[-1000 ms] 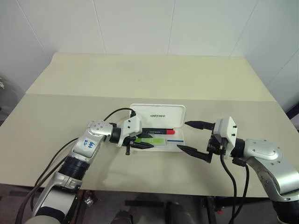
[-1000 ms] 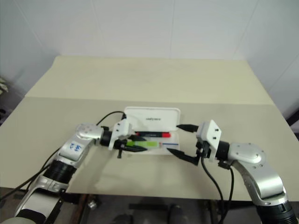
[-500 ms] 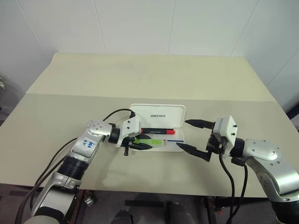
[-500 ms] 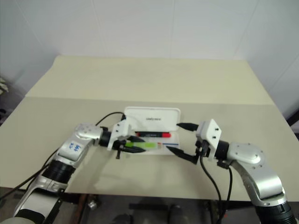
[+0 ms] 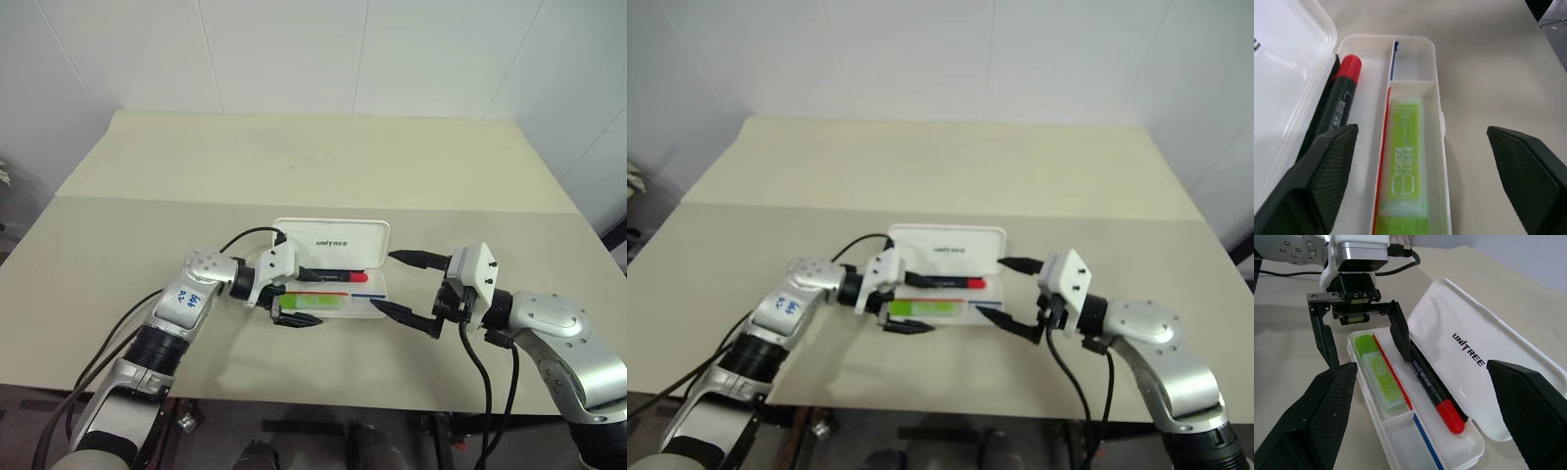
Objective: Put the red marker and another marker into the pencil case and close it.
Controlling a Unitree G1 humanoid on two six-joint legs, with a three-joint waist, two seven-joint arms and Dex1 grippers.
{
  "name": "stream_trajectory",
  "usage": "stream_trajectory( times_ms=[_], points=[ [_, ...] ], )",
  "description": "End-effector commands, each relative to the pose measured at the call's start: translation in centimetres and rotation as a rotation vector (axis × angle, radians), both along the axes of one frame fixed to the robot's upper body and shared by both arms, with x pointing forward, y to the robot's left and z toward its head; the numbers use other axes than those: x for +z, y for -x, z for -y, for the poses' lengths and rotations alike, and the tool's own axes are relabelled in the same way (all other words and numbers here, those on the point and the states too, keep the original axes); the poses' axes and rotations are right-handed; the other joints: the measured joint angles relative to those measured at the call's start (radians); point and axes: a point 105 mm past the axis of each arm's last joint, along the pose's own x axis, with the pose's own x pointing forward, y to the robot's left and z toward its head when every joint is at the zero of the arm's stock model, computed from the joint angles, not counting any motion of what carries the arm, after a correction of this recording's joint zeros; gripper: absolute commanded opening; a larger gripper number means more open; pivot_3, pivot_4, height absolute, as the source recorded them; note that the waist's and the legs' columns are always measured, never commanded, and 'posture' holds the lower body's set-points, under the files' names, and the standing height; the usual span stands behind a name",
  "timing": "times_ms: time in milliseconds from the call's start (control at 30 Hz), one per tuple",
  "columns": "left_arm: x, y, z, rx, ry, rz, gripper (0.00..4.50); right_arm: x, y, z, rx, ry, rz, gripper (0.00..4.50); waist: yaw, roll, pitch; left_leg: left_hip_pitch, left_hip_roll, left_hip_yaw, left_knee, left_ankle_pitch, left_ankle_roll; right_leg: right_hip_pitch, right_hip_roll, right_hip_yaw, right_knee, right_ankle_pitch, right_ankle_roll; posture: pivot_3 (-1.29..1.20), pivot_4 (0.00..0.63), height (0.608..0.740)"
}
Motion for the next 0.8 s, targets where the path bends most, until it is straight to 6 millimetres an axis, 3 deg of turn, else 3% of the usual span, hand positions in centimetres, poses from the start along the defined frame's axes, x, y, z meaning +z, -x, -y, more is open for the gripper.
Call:
stream_trajectory(
  times_ms=[33,200,533,800],
  points=[
    [3.2,0.9,0.4,-0.065,0.103,0.062,4.47,1.0,-0.1,0.6,-0.044,-0.032,0.046,4.5,0.0,0.0,0.0,0.0,0.0,0.0,0.0,0.0,0.0,0.0,0.0,0.0,0.0,0.0,0.0,0.0,0.15,0.74],
    [4.9,2.1,-1.5,-0.078,0.231,0.045,4.47,0.2,-1.1,3.2,-0.241,-0.09,-0.007,4.5,0.0,0.0,0.0,0.0,0.0,0.0,-0.001,0.0,0.0,0.0,0.0,0.0,0.0,0.0,0.0,0.0,0.15,0.74],
    [4.1,3.5,-5.6,0.008,0.256,0.04,4.47,-3.6,-1.0,8.9,-0.701,-0.067,-0.105,4.5,0.001,0.0,0.0,0.001,0.0,0.0,0.0,0.0,0.0,0.0,0.0,0.001,0.0,0.0,0.0,0.0,0.15,0.74],
    [4.0,3.2,-5.5,0.01,0.266,0.057,4.47,-5.2,-1.1,12.6,-0.944,-0.068,-0.119,4.5,0.0,0.0,0.0,0.001,0.0,0.0,0.0,0.0,0.0,0.0,0.0,0.002,0.0,0.0,0.0,0.0,0.15,0.74]
  ],
)
